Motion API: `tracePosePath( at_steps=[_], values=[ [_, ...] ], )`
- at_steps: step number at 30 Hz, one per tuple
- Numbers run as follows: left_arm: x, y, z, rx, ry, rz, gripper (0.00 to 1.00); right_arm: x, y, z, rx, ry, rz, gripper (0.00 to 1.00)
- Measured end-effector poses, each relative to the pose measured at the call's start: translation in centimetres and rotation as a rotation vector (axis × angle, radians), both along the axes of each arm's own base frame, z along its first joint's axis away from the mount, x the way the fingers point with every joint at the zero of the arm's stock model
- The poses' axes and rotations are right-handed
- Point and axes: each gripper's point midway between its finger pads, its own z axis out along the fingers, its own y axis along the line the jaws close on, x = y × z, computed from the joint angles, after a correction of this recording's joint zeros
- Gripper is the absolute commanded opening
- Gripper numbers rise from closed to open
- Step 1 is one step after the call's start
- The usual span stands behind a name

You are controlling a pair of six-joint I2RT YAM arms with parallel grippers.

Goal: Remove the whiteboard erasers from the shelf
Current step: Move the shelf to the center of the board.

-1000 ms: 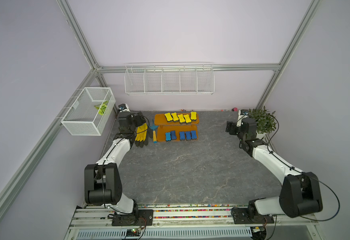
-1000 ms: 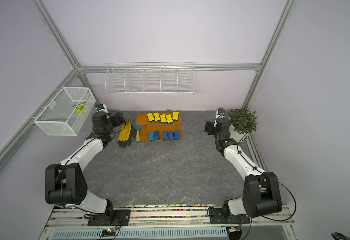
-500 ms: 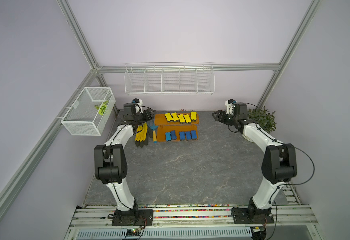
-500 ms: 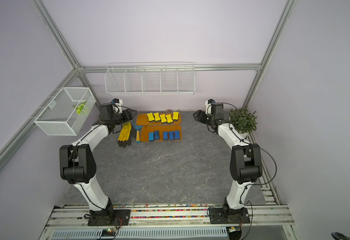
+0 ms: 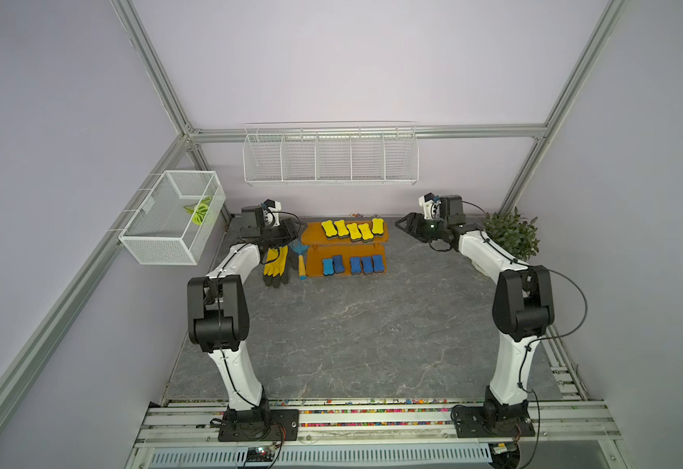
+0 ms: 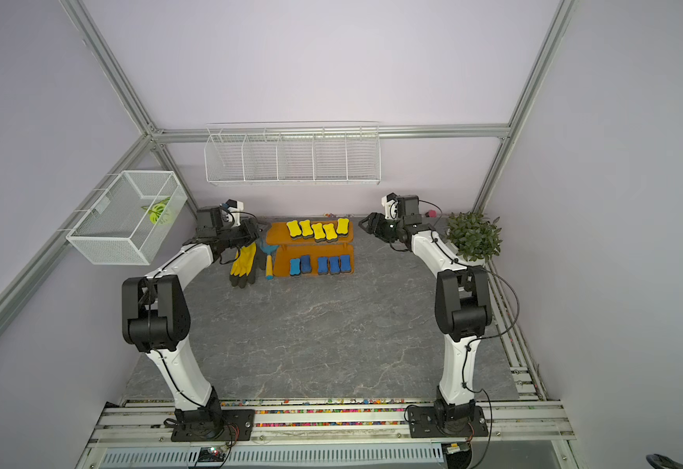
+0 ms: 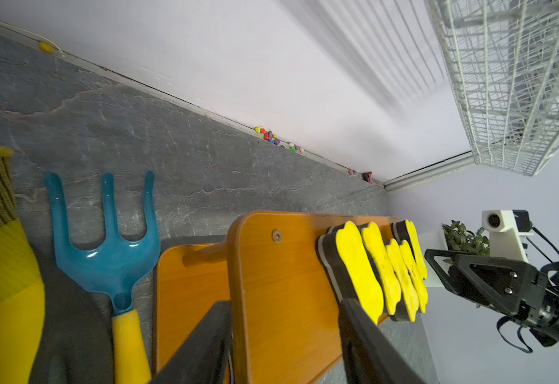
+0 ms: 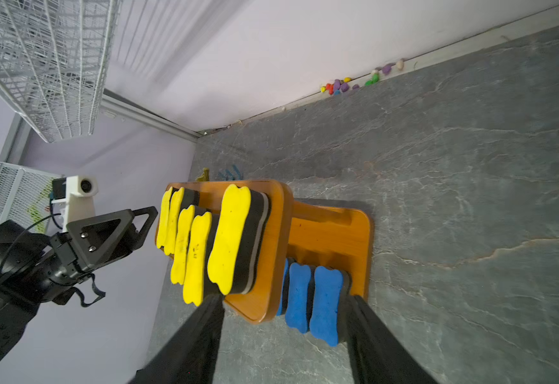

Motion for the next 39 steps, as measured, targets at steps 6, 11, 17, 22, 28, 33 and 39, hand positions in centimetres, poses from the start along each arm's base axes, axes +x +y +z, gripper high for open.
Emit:
tracePosePath(
  at_steps=[6, 11, 17, 22, 28, 33, 39],
  values=[
    [0.1, -0.1, -2.1, -0.012, 0.053, -0.004, 0.47, 0.3, 0.4, -1.5, 0.017, 0.044, 0.003, 0.59],
    [0.2, -0.3, -3.3, -0.033, 0.080, -0.018, 0.39, 0.3, 0.7, -2.2, 0.043, 0.076, 0.010, 0.56],
    [0.1, -0.6, -3.2, -0.052, 0.080, -0.035, 0.30, 0.5, 1.4, -2.7, 0.074, 0.097, 0.022, 0.55],
    [0.2, -0.6, -3.1, -0.079, 0.094, -0.036, 0.22, 0.7, 2.6, -3.3, 0.105, 0.113, 0.044, 0.52],
    [0.3, -0.6, -3.2, -0.105, 0.106, -0.038, 0.19, 0.5, 3.5, -3.7, 0.135, 0.138, 0.063, 0.45],
    [0.4, -0.7, -3.2, -0.114, 0.110, -0.040, 0.15, 0.5, 3.9, -3.1, 0.167, 0.136, 0.070, 0.36],
    [0.4, -0.7, -3.1, -0.122, 0.117, -0.037, 0.11, 0.7, 4.0, -3.1, 0.193, 0.144, 0.071, 0.26]
  ],
)
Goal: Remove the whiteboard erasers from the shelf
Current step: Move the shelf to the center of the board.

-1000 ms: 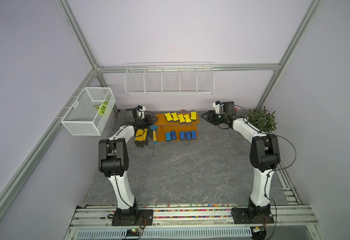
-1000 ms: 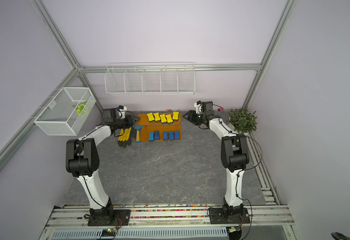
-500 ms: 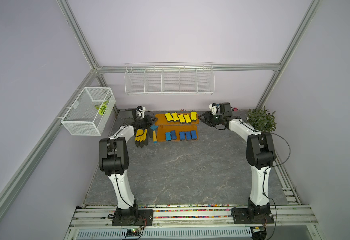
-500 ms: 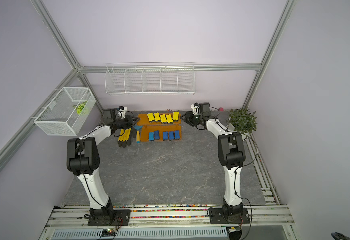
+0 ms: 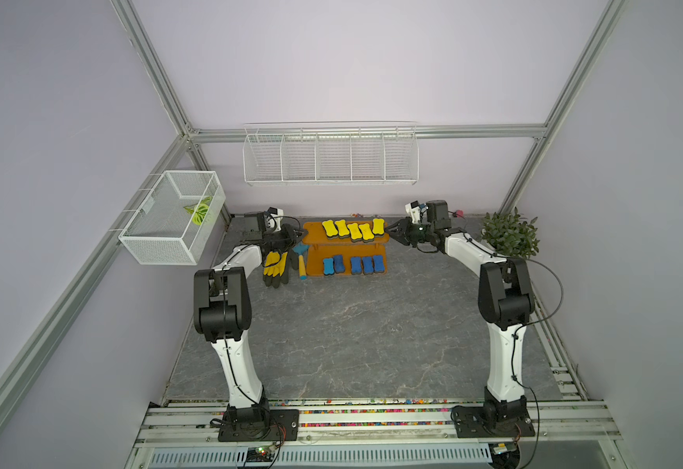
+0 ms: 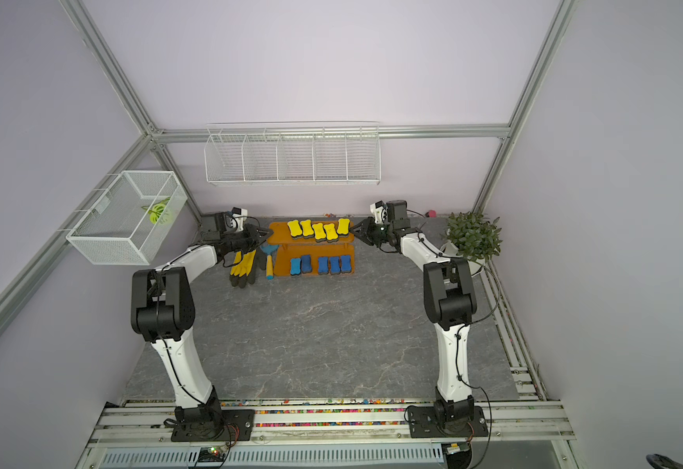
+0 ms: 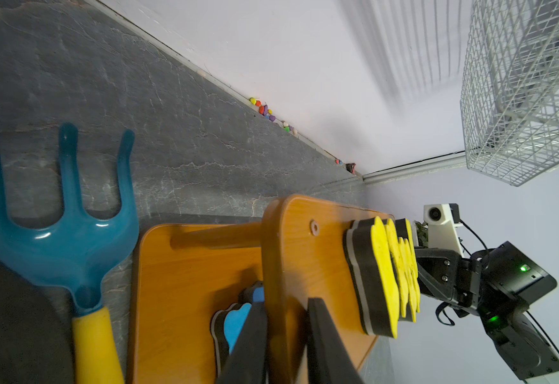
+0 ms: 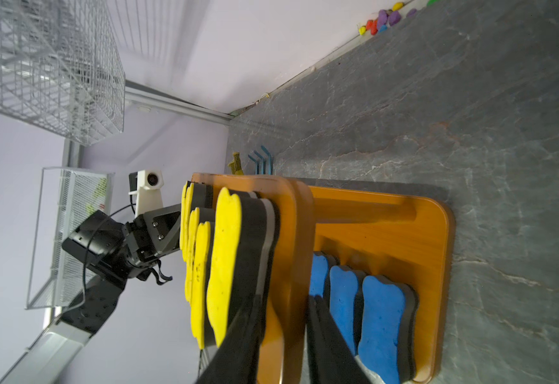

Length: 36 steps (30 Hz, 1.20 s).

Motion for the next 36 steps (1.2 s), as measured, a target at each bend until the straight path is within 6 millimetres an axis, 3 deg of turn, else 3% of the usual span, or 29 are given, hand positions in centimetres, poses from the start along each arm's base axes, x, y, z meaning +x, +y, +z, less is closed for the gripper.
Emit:
tracePosePath(
  at_steps=[12, 22, 36],
  values=[
    [0.0, 0.0, 0.0, -0.016, 0.019, 0.007, 0.02, 0.1, 0.0, -0.3, 0.067, 0.022, -0.007, 0.09],
    [-0.3, -1.1, 0.1, -0.028, 0.034, -0.004, 0.00, -0.7, -1.0, -0.3, 0.069, 0.022, -0.035, 0.05],
    [-4.2, -4.0, 0.2, -0.063, 0.099, -0.055, 0.00, -4.3, -4.4, -0.3, 0.003, 0.053, -0.096, 0.04]
  ],
)
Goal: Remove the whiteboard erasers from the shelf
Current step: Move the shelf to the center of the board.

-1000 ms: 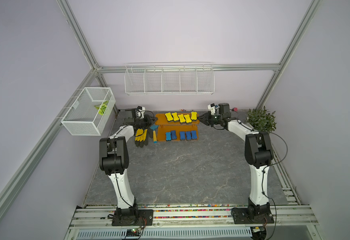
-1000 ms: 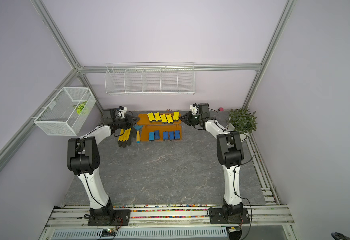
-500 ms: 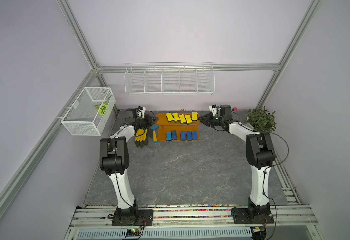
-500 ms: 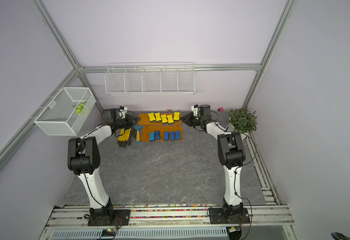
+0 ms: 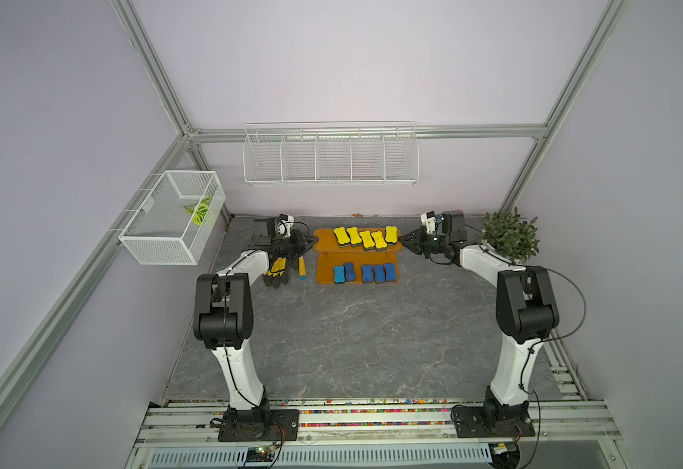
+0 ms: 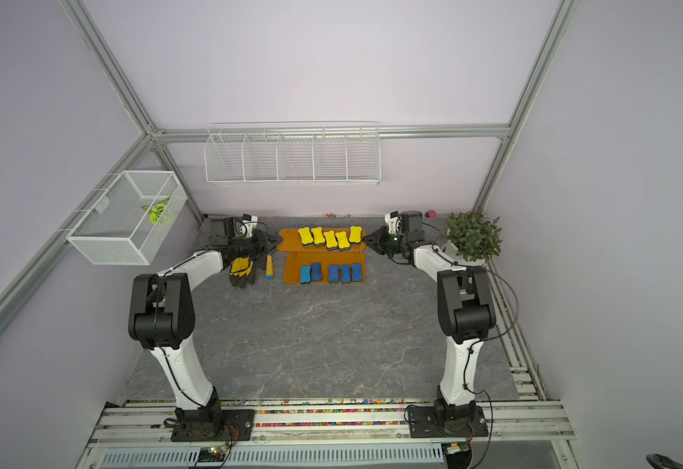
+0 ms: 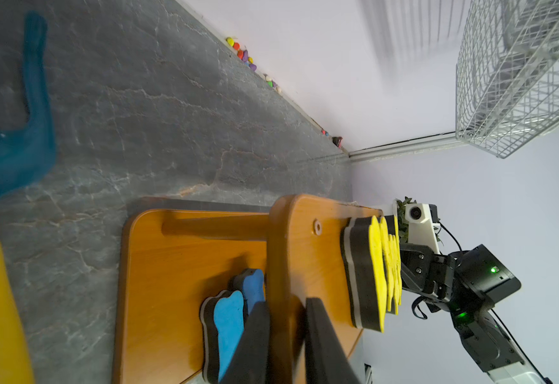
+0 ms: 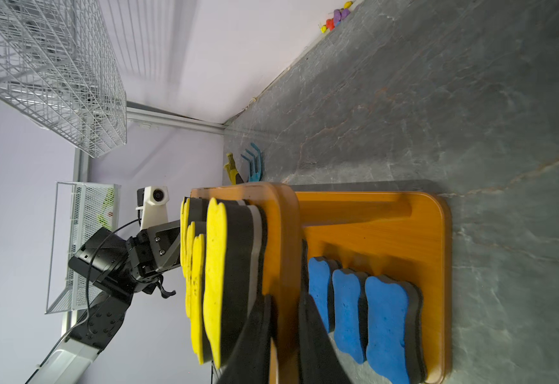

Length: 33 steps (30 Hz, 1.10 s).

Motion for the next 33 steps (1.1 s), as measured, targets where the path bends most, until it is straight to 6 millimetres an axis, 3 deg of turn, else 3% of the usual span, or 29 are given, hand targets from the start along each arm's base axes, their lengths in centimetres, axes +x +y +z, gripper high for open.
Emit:
tracePosePath(
  at_steps=[21, 33],
  values=[
    [-7.5, -2.0, -0.1, 0.024, 0.037, -0.048, 0.00, -7.4, -2.9, -0.1, -0.115, -0.003, -0.027, 0.04],
    [-9.6, -2.4, -0.1, 0.036, 0.024, -0.053, 0.00, -9.7, -4.1, 0.5, -0.169, -0.048, -0.039, 0.04]
  ],
)
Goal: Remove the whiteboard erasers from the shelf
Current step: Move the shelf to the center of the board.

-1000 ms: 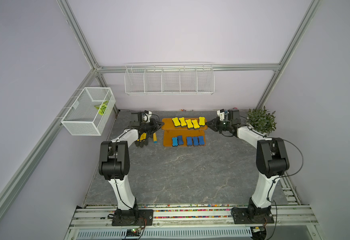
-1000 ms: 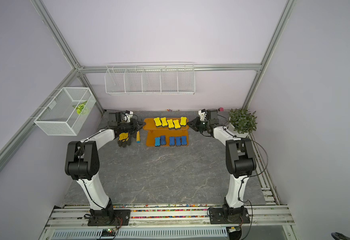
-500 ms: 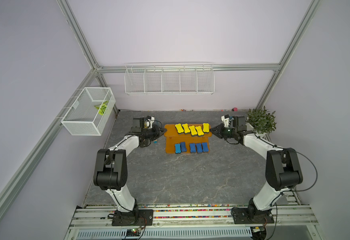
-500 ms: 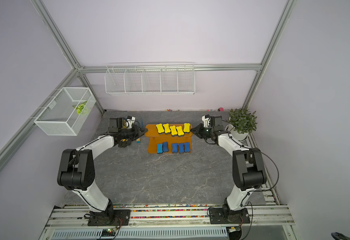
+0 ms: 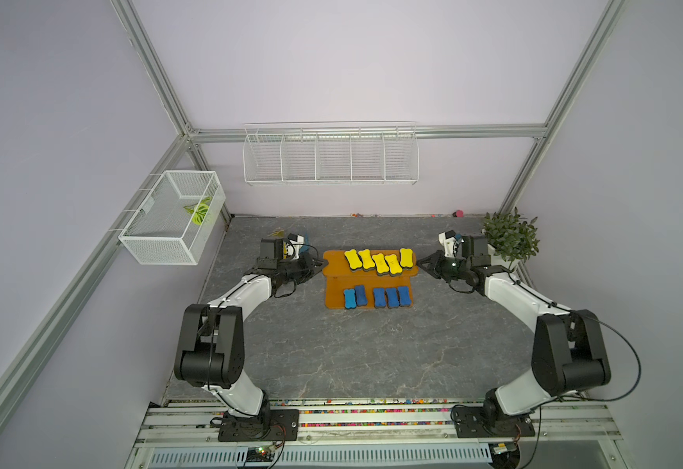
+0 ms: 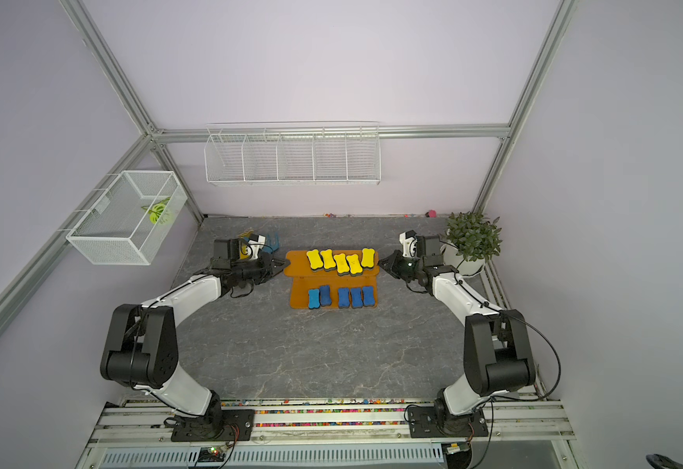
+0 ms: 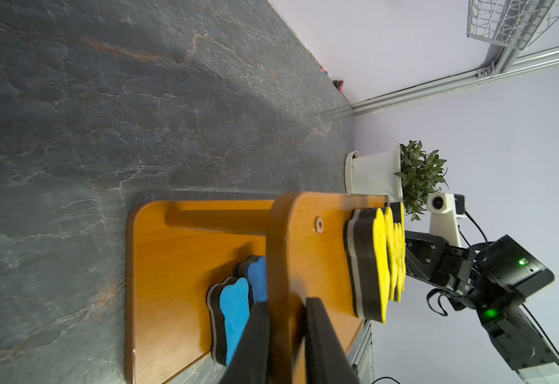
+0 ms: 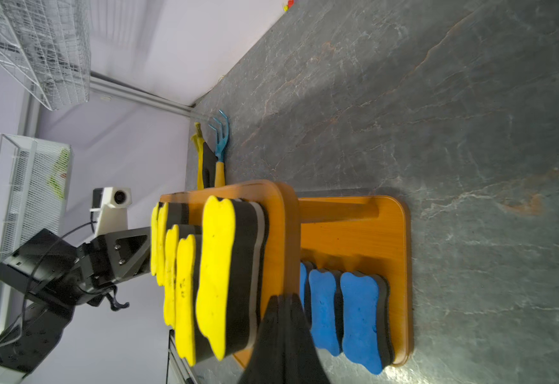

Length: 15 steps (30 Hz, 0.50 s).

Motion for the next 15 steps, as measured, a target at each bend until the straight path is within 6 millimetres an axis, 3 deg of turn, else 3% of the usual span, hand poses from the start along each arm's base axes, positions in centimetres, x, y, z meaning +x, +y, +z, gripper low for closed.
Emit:
tracePosePath(
  at_steps=[8, 15],
  values=[
    [-0.60, -0.13, -0.12, 0.015, -0.011, 0.007, 0.00, -0.40, -0.21, -0.09, -0.014, -0.009, -0.002, 0.05],
    [-0.73, -0.24, -0.13, 0.022, -0.013, 0.003, 0.00, -0.75, -0.35, -0.41, -0.017, -0.002, 0.005, 0.21]
  ],
)
